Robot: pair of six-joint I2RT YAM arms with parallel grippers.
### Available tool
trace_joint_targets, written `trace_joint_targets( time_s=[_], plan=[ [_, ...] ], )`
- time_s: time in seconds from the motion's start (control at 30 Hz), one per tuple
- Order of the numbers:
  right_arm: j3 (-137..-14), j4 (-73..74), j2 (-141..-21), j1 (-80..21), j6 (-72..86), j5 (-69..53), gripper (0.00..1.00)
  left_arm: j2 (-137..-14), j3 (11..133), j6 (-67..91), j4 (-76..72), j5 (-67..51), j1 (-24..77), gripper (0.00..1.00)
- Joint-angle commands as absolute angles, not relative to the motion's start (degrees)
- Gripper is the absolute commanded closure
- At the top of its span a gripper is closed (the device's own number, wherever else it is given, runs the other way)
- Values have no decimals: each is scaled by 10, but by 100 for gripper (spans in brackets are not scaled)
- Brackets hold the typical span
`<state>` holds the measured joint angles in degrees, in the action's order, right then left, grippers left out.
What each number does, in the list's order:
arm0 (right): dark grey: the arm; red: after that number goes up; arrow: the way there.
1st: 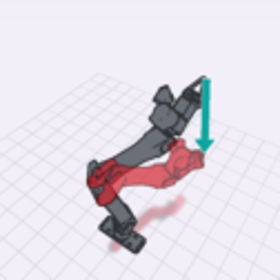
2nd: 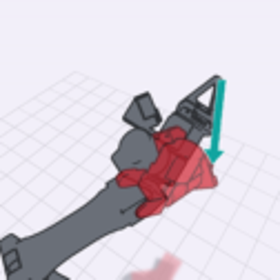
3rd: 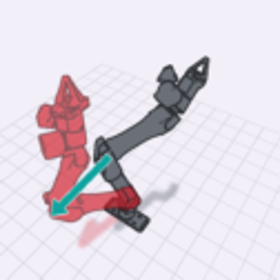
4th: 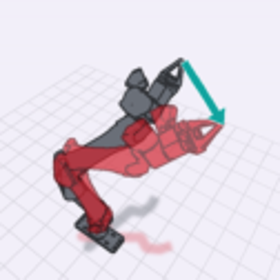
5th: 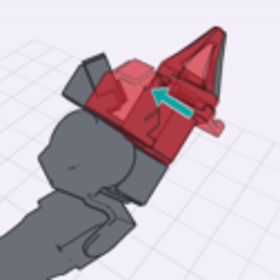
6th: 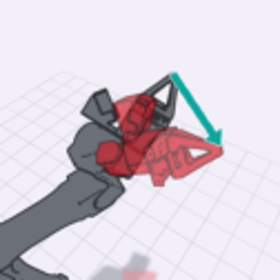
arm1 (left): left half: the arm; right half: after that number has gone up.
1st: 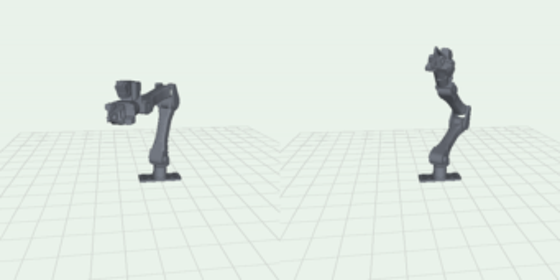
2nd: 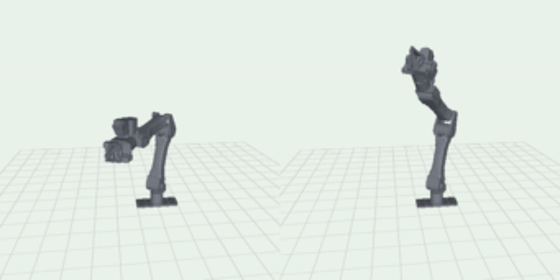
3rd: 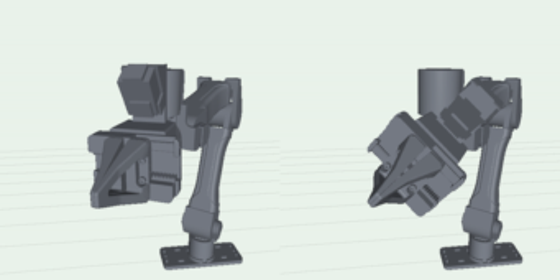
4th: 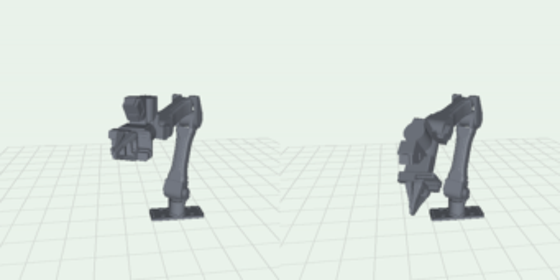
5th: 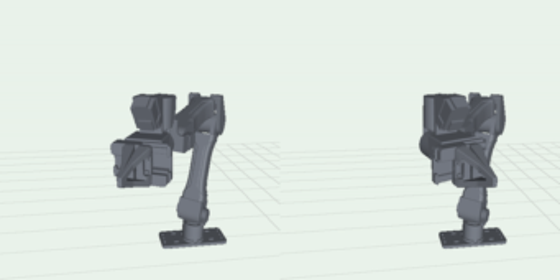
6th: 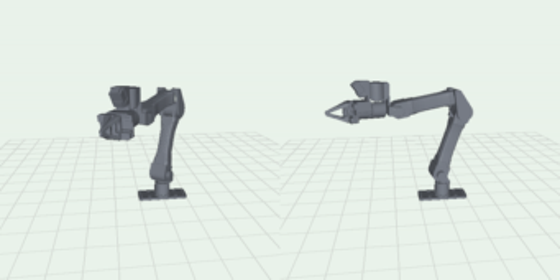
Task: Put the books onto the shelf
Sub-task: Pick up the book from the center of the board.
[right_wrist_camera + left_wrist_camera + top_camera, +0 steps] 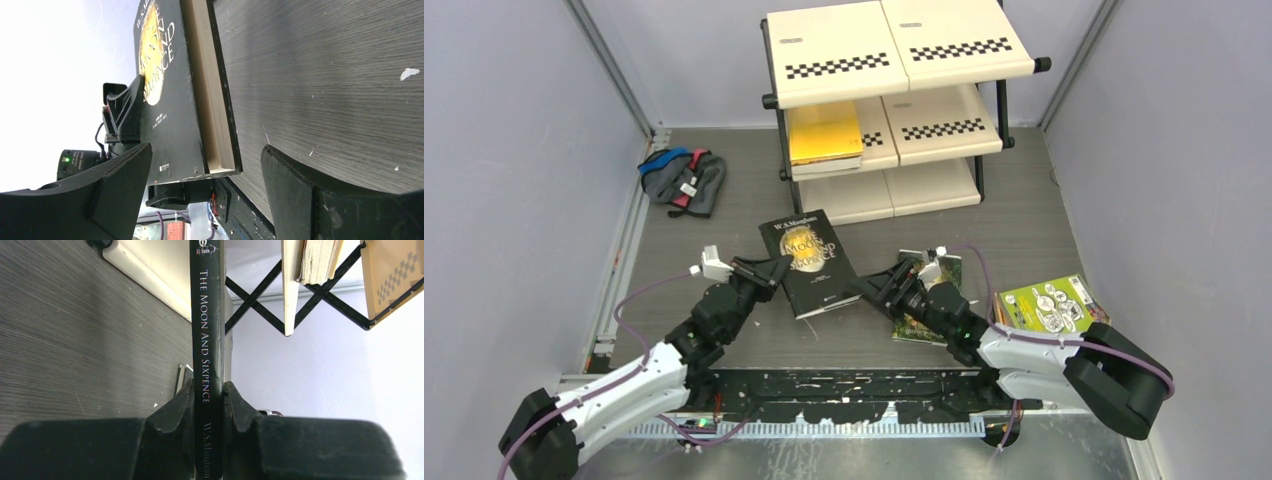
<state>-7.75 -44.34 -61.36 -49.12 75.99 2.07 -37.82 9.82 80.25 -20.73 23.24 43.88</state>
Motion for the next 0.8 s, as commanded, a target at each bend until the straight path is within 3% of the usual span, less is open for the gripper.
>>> trace_joint_targets(
  time_s=[0.0, 0.77],
  plan=[
    [-82, -476, -602, -501, 761, 43, 15, -381, 115, 833, -321, 242, 442, 100],
    [-129, -579, -722, -504, 756, 9, 19, -465, 126, 874, -388, 184, 445, 100]
  ],
)
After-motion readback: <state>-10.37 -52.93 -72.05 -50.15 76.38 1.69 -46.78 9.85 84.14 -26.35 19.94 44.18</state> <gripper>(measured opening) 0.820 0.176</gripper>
